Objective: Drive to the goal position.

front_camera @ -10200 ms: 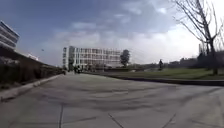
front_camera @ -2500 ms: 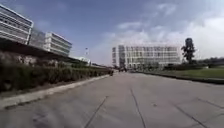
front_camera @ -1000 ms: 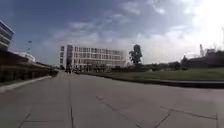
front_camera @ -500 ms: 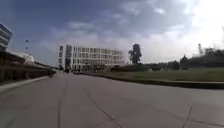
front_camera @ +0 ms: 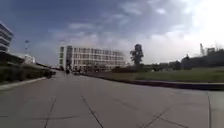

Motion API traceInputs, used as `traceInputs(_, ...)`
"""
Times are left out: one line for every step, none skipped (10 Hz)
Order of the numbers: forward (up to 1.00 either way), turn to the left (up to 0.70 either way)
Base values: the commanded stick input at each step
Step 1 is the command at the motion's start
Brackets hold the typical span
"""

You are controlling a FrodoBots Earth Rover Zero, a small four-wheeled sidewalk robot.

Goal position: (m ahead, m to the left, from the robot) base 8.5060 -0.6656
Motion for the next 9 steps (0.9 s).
traceInputs(0.7,0.35)
traceInputs(0.7,0.29)
traceInputs(0.7,0.19)
traceInputs(0.7,0.05)
traceInputs(0.7,0.0)
traceInputs(0.7,0.0)
traceInputs(0.7,0.0)
traceInputs(0.7,0.0)
traceInputs(0.7,0.0)
